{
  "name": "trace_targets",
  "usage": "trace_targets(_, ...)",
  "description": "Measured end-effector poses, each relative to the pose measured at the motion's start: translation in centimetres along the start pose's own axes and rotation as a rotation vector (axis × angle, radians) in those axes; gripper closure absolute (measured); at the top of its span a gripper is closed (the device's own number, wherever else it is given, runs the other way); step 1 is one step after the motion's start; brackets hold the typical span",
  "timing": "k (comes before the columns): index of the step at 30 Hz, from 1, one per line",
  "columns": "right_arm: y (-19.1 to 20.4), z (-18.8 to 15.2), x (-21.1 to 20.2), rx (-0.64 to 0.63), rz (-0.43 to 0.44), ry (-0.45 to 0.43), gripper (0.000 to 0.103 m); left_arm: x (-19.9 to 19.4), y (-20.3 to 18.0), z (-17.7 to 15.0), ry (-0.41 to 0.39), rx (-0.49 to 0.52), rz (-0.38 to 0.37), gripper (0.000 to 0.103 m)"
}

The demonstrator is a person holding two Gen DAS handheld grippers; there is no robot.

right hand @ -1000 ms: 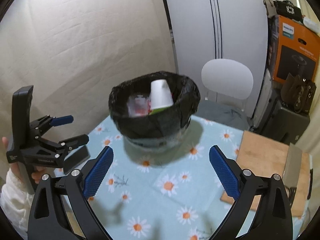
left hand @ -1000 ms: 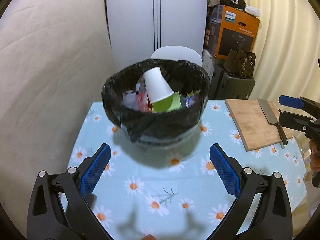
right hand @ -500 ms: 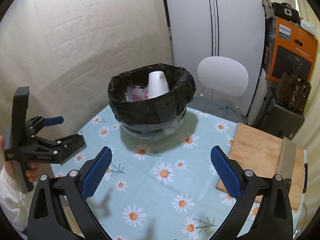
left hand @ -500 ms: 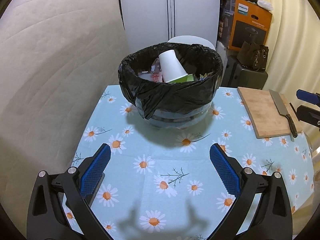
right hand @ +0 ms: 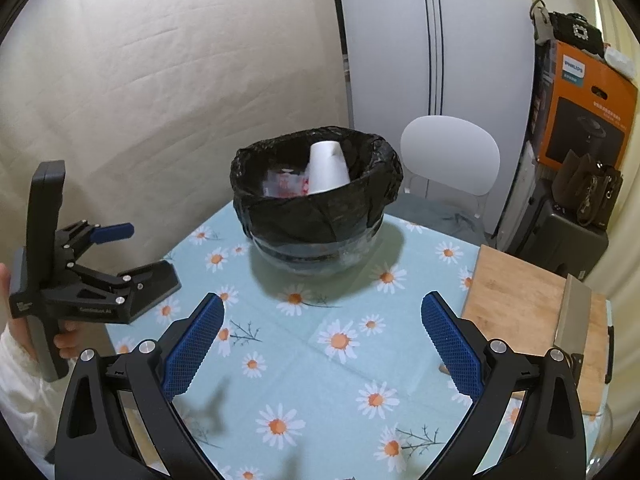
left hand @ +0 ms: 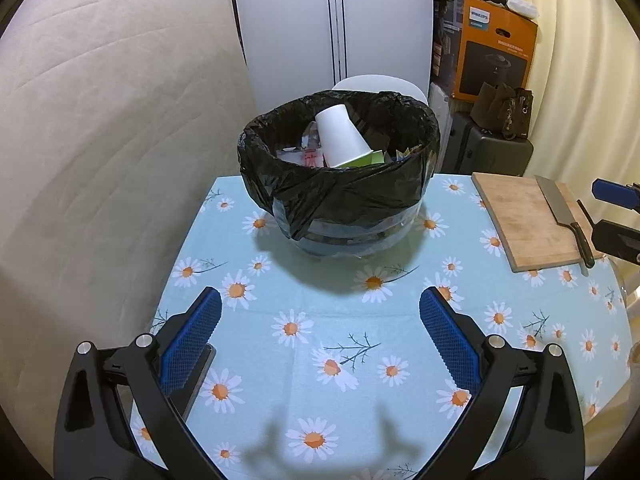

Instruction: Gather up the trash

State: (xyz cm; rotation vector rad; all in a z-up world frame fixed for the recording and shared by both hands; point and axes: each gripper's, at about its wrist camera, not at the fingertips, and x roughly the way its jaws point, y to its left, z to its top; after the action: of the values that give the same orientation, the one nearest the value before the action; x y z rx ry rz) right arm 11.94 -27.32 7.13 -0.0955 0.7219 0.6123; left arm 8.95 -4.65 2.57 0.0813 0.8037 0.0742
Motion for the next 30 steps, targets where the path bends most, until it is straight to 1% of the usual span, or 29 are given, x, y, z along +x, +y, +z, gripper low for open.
trace_targets(2,0.2,0.0,-0.2,0.009,0.011,-0.003,0.008,-0.1,-0.1,-0.1,0.001,0.003,-0.008,0.006)
trace_targets(10,0.6,-0.5,-0.7,-0.001,0.002,-0.006,0.008,-0.9,0.0,-0.3,-0.010,-0.006,-0.031,0.006)
trace_targets(15,0.6,-0.8,-1.0,-0.001,-0.003,-0.007,0.008,-1.5,-0.6,-0.5,-0.016,0.023,-0.006,0.006)
trace_targets(30,0.8,-1.3,-1.4,-0.017,-0.003,-0.001,0.008,-2.2,-0.6,-0.8,-0.011,0.010,0.009,0.006)
